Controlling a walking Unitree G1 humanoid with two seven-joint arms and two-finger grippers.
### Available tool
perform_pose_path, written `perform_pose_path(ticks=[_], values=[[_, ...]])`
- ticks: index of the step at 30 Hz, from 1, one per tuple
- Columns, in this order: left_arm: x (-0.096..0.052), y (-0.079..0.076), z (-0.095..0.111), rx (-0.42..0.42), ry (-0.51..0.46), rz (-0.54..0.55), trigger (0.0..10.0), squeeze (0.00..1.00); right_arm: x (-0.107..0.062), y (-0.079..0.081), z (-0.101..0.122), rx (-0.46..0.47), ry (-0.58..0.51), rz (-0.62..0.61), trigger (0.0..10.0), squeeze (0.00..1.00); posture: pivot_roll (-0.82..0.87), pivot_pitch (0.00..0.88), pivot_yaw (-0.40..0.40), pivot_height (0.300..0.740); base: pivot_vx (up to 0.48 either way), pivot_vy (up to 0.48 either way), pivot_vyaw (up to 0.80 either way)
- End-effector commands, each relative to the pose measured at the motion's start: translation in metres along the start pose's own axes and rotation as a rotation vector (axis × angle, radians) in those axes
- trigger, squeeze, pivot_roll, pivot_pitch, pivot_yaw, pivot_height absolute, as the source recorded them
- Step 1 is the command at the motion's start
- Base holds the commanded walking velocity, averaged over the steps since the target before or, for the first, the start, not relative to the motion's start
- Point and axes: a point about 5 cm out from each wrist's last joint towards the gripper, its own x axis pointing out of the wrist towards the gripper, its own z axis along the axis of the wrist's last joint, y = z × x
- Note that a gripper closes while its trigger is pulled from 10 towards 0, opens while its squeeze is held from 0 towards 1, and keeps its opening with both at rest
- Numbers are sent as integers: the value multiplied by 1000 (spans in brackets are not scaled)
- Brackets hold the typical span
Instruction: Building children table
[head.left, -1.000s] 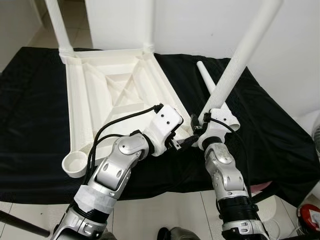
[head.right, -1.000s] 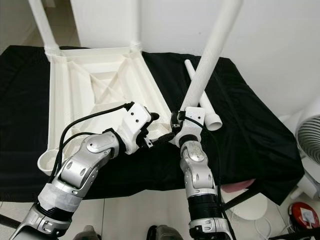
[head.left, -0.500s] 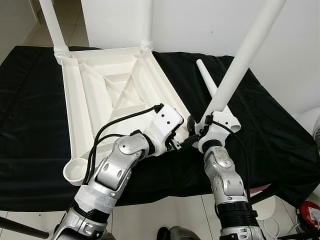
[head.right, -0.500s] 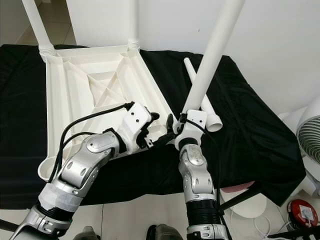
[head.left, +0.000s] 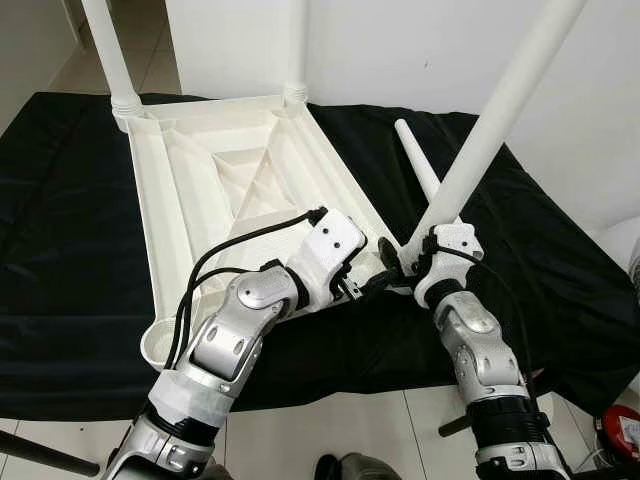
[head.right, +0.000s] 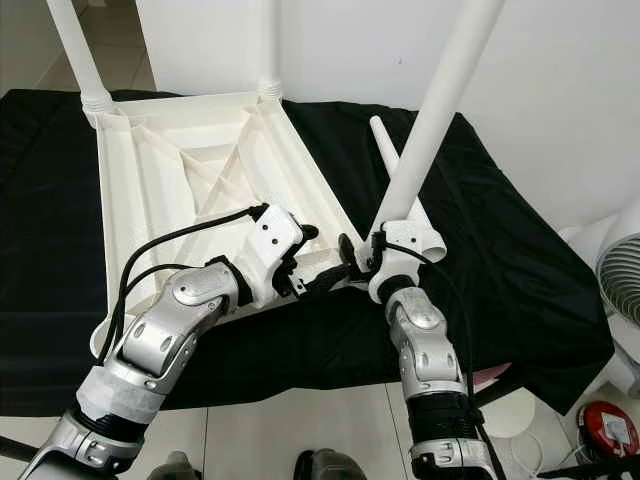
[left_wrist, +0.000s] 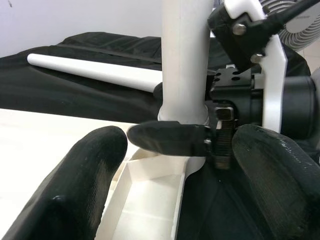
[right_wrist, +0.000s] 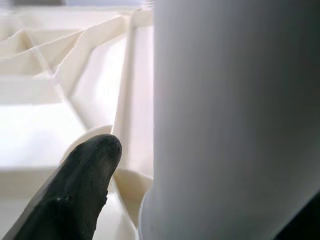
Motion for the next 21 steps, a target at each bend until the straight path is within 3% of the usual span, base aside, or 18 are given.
perform_pose_path(ticks=[1,7,16,17,18,19,21], values=[[0,2,3,26,-2,31,10000,0,2,4,-1,-47,1,153,10000,0,93,0,-65,740,0,0,0],[-2,0,-2,26,20,10,10000,0,0,-5,-6,-116,38,274,10000,0,94,3,-61,740,0,0,0],[-10,-6,-14,51,67,-58,10000,0,1,-6,-10,-144,61,349,10000,0,97,7,-61,740,0,0,0],[-13,-6,-16,41,76,-75,10000,0,0,-6,-12,-144,70,376,4784,0,101,11,-63,740,0,0,0],[-13,-6,-16,41,76,-75,10000,0,0,-6,-12,-144,70,376,4784,0,101,11,-63,740,0,0,0],[-16,-5,-17,43,79,-79,10000,0,0,-6,-14,-136,75,403,0,0,103,13,-64,740,0,0,0],[-16,-5,-17,43,79,-79,10000,0,0,-6,-14,-136,75,403,0,0,103,13,-64,740,0,0,0]])
